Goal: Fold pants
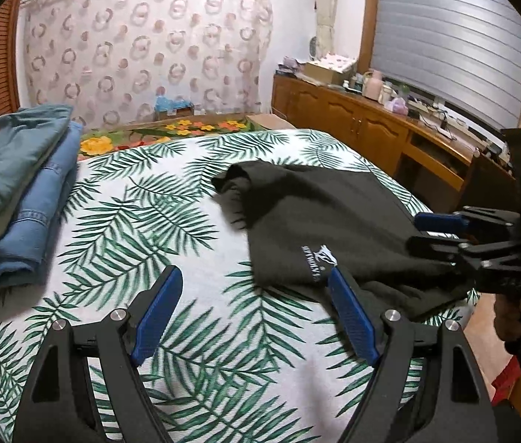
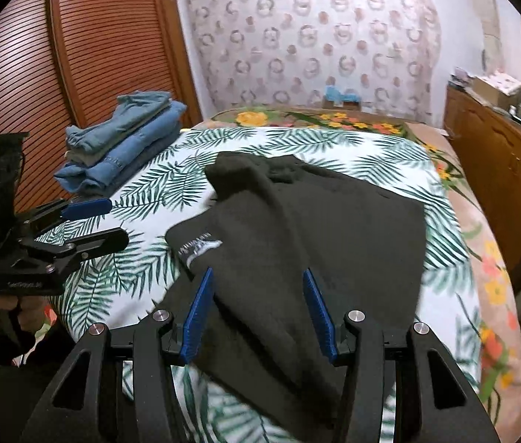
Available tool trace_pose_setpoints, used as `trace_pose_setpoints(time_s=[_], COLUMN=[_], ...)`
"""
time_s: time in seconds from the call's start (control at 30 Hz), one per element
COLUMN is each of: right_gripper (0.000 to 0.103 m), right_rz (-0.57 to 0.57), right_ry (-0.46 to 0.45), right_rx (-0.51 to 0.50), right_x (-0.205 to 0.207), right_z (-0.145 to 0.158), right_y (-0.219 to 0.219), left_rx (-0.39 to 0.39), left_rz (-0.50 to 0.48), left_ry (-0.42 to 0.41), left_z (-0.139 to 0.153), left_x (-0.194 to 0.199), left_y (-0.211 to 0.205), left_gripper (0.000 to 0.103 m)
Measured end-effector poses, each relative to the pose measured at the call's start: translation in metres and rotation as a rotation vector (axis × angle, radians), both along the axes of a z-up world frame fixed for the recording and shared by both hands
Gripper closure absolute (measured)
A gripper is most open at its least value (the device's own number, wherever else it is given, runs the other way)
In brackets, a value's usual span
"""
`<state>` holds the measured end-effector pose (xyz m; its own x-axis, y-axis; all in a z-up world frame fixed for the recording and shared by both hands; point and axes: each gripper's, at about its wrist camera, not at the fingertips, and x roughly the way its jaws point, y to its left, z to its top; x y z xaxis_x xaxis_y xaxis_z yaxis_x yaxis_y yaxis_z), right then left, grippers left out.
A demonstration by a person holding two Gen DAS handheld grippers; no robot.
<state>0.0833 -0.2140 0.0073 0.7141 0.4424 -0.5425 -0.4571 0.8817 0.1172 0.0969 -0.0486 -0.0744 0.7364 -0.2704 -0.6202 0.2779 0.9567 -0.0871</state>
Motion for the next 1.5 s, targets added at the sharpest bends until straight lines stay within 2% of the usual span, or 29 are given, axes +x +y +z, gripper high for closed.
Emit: trace_pose_setpoints(time_s=[0.37,0.7,0.97,1.07,1.1,1.13,1.5], right_gripper=[0.051,0.052,0.068,0.082,0.093,0.095,0.096], right_rz=[0.07,0.181,0.229,0.225,0.214,0.195,0.042], right_ry=[0.023,0.039,0.077,0.081,0.086,0.086,-0.004], right_rx=[-0.052,-0.14,-0.208,-0.212,-0.204,-0.198,-0.081], right_x=[0.035,0.059,0.079,0.087,0.089,0.09,0.097], right_z=[-0.005,-0.013,-0.027,-0.031,-0.03,-0.029,0.011], right_y=[0.039,0.094,0.119,0.119,0.117,0.114,0.051], left_rx=[-0.024,-0.04,-0.048,-0.048,-0.047,-0.046,-0.03], left_rz=[0.055,0.1,0.109,0.108,0.108,0.107,0.063], left_ry=[-0.005,-0.009,-0.006,-0.004,-0.004,-0.003,0.015], left_z=[-0.003,-0.004,-0.006,-0.007,-0.007,-0.007,-0.014], left_x=[0.0,0.001,0.001,0.001,0.001,0.001,0.001], left_y=[0.022,0.036,0.042,0.042,0.042,0.041,0.024], left_gripper=[0.021,0.021,0.021,0.021,0.021,0.021,0.021])
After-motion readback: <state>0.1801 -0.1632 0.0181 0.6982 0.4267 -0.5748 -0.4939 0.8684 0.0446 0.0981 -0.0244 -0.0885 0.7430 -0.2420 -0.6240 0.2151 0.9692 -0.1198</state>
